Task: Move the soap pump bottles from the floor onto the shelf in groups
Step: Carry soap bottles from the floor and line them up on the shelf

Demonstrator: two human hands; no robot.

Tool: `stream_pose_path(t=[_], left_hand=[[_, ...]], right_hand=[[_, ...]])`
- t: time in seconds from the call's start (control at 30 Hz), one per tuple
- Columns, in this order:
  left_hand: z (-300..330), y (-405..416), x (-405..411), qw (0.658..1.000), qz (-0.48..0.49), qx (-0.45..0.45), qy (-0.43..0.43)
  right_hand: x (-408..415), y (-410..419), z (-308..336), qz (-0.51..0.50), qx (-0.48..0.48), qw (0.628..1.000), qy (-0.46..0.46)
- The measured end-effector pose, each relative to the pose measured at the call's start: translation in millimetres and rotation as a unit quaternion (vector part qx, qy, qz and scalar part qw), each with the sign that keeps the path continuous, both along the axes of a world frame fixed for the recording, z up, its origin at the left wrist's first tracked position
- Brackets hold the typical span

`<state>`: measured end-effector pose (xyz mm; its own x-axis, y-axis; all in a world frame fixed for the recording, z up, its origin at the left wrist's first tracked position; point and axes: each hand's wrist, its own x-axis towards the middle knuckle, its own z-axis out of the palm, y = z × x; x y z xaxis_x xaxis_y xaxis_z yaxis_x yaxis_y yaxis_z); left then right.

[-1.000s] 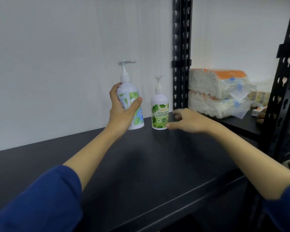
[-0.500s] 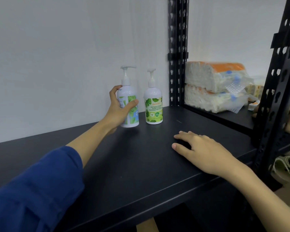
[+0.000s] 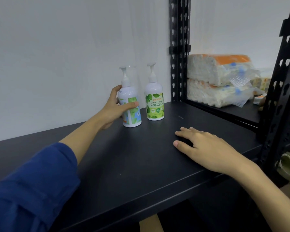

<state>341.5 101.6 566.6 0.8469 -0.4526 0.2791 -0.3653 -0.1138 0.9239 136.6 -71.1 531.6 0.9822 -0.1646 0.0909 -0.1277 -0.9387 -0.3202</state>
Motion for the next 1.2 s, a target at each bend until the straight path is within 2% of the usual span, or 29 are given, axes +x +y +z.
stream_pose_path(t=[0.27,0.33,0.4,0.47,0.53,0.73,1.03,1.1,1.2], left_hand=[[15.6,16.0,5.8,0.998,-0.010,0.058,0.015],[13.7,6.5,1.0,0.999,0.029,0.032,0.018],[9.2,-4.7,-2.6,0.994,0.107,0.002,0.006],[4.9,-12.4,-3.9,0.983,0.179,0.015,-0.031],[4.0,-14.2,-6.1,0.975,0.208,0.037,-0.066],[10.5,5.3,-6.0,0.979,0.179,0.064,-0.073],[23.3,50.6,2.5,0.994,0.045,0.095,-0.007],[22.7,49.5,-2.0,0.994,0.044,0.095,-0.012],[12.3,34.0,-9.3,0.992,0.097,0.067,-0.042]], right_hand=[[-2.0,1.5,0.2,-0.008,0.003,1.000,-0.002],[-1.8,1.8,0.5,-0.009,0.005,1.000,-0.003],[-1.4,1.9,0.5,-0.009,0.008,1.000,-0.005],[-1.4,1.6,0.1,-0.010,0.009,1.000,-0.006],[-1.2,0.9,-0.2,-0.011,0.009,1.000,-0.008],[-1.4,-0.3,-0.4,-0.012,0.017,1.000,-0.012],[-0.4,-0.6,-0.5,-0.011,0.017,1.000,-0.013],[0.0,0.9,-0.2,-0.014,0.020,1.000,-0.015],[-0.6,-0.4,-0.3,-0.019,0.026,0.999,-0.018]])
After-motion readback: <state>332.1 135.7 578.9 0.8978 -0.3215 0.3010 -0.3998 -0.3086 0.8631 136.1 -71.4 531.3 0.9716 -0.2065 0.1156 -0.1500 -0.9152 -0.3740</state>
